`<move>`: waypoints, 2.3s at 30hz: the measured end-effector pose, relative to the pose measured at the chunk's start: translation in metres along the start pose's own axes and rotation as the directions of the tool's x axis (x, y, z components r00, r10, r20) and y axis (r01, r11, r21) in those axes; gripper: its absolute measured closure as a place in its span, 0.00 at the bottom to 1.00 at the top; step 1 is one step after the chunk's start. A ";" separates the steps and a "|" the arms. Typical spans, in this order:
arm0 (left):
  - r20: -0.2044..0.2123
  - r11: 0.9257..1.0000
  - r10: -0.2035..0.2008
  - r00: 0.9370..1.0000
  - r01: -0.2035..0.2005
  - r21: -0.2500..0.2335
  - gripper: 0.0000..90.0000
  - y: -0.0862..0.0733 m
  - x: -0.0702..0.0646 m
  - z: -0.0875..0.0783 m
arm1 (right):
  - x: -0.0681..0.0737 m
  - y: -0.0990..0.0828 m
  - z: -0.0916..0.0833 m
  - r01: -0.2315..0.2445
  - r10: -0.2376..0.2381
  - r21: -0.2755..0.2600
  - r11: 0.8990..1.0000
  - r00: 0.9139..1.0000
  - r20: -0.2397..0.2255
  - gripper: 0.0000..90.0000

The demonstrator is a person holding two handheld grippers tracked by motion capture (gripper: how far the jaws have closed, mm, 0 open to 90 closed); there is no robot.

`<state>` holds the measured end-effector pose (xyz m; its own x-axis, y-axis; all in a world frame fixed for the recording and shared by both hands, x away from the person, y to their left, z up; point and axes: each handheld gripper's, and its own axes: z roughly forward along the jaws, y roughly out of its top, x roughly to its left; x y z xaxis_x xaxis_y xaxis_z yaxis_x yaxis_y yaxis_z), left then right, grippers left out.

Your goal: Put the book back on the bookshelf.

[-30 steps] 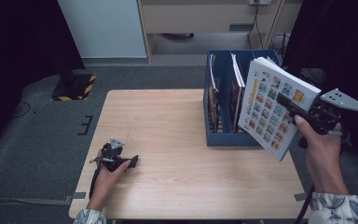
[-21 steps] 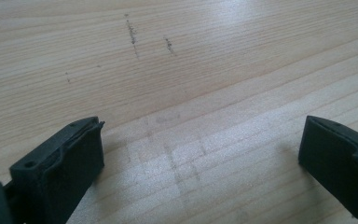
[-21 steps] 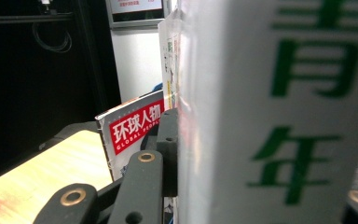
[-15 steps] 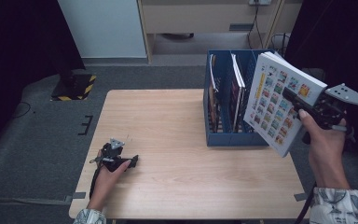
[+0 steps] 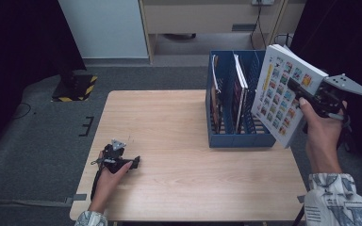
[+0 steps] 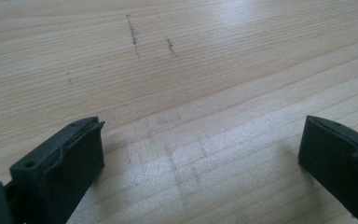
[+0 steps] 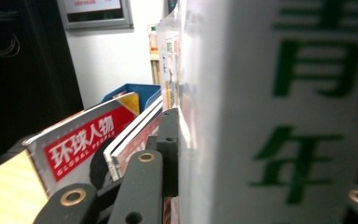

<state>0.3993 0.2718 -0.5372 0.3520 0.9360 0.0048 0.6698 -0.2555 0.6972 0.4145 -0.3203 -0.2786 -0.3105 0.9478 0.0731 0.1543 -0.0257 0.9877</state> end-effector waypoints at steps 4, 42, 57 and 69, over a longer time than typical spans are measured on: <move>-0.004 1.000 -0.002 1.000 0.002 0.001 0.00 0.001 0.000 0.001 | -0.002 0.001 0.011 0.003 -0.003 0.000 1.000 1.000 0.023 0.82; -0.012 1.000 -0.013 1.000 0.013 -0.001 0.00 0.002 -0.002 0.002 | -0.021 -0.025 0.079 -0.040 0.043 -0.027 0.999 0.988 0.146 0.82; -0.011 1.000 -0.012 1.000 0.012 0.000 0.00 0.002 -0.002 0.002 | -0.019 -0.030 0.092 -0.025 0.028 -0.020 0.999 0.987 0.156 0.82; -0.012 1.000 -0.011 1.000 0.011 0.000 0.00 0.002 -0.002 0.002 | -0.018 -0.039 0.097 -0.023 0.027 -0.020 1.000 0.984 0.177 0.82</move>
<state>0.4008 0.2689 -0.5373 0.3366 0.9416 0.0052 0.6735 -0.2446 0.6975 0.5048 -0.3055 -0.3316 -0.1354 0.9881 0.0736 0.1425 -0.0541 0.9883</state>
